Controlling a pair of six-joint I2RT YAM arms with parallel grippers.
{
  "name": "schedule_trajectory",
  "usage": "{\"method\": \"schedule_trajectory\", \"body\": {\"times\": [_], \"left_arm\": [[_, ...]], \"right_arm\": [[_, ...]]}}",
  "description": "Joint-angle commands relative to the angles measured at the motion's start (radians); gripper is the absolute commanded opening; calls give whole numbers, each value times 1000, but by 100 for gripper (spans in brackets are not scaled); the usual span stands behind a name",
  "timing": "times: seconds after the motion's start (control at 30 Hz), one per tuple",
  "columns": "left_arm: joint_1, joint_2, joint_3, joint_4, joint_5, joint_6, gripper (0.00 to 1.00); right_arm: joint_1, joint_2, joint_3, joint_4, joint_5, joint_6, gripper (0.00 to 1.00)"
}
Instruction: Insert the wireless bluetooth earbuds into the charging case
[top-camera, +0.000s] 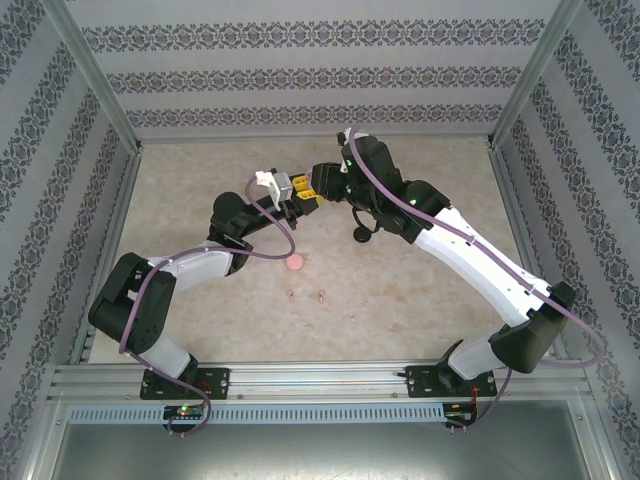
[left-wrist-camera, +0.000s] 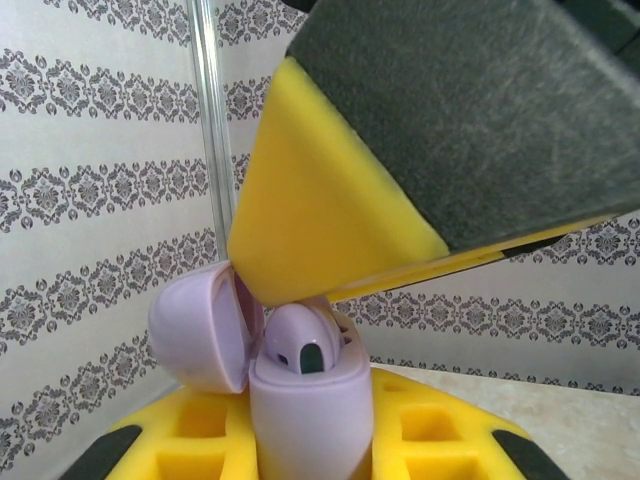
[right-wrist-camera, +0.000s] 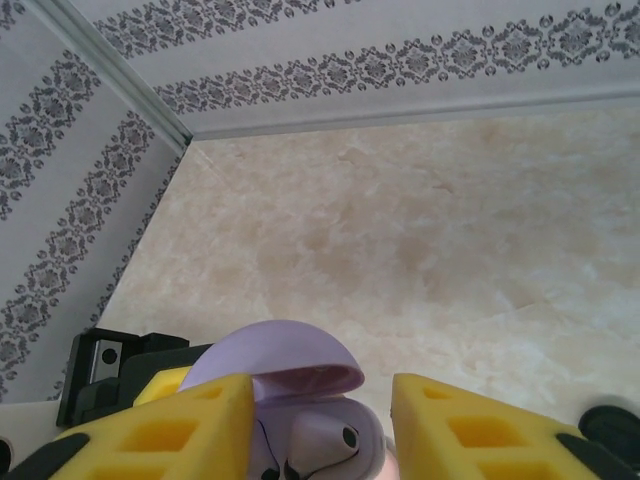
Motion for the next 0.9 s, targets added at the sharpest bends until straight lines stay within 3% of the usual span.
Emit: {"method": "schedule_trajectory", "body": {"times": [0.0,0.23,0.47,0.53,0.7,0.87], "left_arm": [[-14,2,27,67,0,-9,0],[-15,9,21,66,-1,-9,0],[-15,18,27,22,33,0,0],[-18,25,30,18,56,2,0],[-26,37,43,-10,78,4,0],[-37,52,52,-19,79,9,0]], "right_arm": [[2,4,44,-26,-9,9,48],[-34,-74,36,3,-14,32,65],[-153,-51,98,-44,-142,41,63],[-191,12,161,-84,-225,41,55],[-235,156,275,-137,-359,29,21],[-241,263,332,-171,-467,27,4]]}}
